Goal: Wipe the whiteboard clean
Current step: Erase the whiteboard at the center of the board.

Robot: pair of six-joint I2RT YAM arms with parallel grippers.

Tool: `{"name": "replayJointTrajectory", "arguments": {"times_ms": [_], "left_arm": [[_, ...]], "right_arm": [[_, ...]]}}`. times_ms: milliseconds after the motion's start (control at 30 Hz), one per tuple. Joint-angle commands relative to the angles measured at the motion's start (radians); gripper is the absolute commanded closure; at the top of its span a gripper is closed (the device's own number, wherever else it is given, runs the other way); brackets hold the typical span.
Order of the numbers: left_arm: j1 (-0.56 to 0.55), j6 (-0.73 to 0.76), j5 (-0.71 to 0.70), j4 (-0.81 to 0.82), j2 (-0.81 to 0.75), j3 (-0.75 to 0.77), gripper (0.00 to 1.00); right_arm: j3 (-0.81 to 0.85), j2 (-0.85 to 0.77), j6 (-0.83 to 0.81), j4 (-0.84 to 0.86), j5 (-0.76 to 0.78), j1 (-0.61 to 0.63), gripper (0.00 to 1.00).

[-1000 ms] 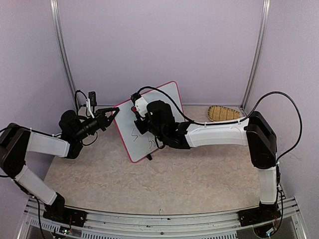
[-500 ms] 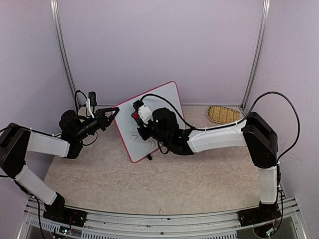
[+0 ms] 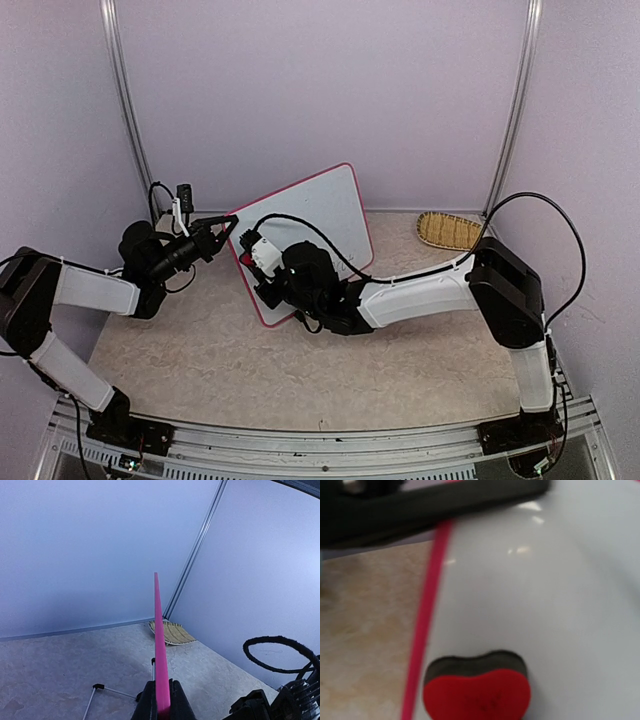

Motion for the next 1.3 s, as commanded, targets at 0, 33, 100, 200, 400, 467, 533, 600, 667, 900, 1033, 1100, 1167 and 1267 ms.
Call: {"name": "replayJointTrajectory", "arguments": {"times_ms": [0, 33, 100, 200, 400, 467, 533, 600, 667, 900, 1033, 1100, 1167, 1267], "left_arm": [[-0.029, 0.046, 0.134, -0.063, 0.021, -0.004, 1.0], [-0.029, 0.046, 0.134, -0.062, 0.021, -0.004, 1.0], [-0.029, 0.046, 0.134, -0.062, 0.021, -0.004, 1.0], [-0.029, 0.046, 0.135, -0.062, 0.02, -0.006, 1.0], [-0.029, 0.047, 0.135, -0.063, 0.017, -0.007, 1.0], [-0.029, 0.047, 0.135, -0.063, 0.017, -0.007, 1.0], [-0.03, 0.047, 0.135, -0.063, 0.017, -0.007, 1.0], [-0.029, 0.047, 0.134, -0.062, 0.018, -0.006, 1.0], [-0.029, 0.046, 0.135, -0.061, 0.018, -0.005, 1.0], [-0.029, 0.047, 0.135, -0.062, 0.019, -0.007, 1.0], [-0.029, 0.047, 0.134, -0.062, 0.017, -0.008, 1.0], [-0.029, 0.048, 0.135, -0.062, 0.018, -0.008, 1.0], [-0.029, 0.047, 0.135, -0.062, 0.019, -0.006, 1.0], [-0.029, 0.048, 0.134, -0.061, 0.021, -0.006, 1.0]], "right_arm": [[0.049, 0.052, 0.008, -0.081, 0.025, 0.013, 0.82], [0.06, 0.055, 0.007, -0.092, 0.054, 0.012, 0.82], [0.084, 0.062, 0.005, -0.116, 0.102, 0.007, 0.82], [0.106, 0.058, 0.013, -0.143, 0.15, -0.006, 0.82], [0.12, 0.043, 0.022, -0.176, 0.224, -0.033, 0.81], [0.117, 0.037, 0.032, -0.186, 0.239, -0.043, 0.82], [0.11, 0.028, 0.044, -0.193, 0.241, -0.055, 0.82], [0.098, 0.019, 0.049, -0.193, 0.241, -0.068, 0.81], [0.092, 0.011, 0.062, -0.202, 0.237, -0.085, 0.81], [0.089, -0.013, 0.109, -0.234, 0.206, -0.156, 0.81], [0.088, -0.018, 0.104, -0.236, 0.207, -0.179, 0.81], [0.087, -0.021, 0.106, -0.239, 0.207, -0.191, 0.81], [0.085, -0.021, 0.108, -0.238, 0.199, -0.196, 0.82], [0.076, -0.021, 0.109, -0.233, 0.164, -0.196, 0.82]]}}
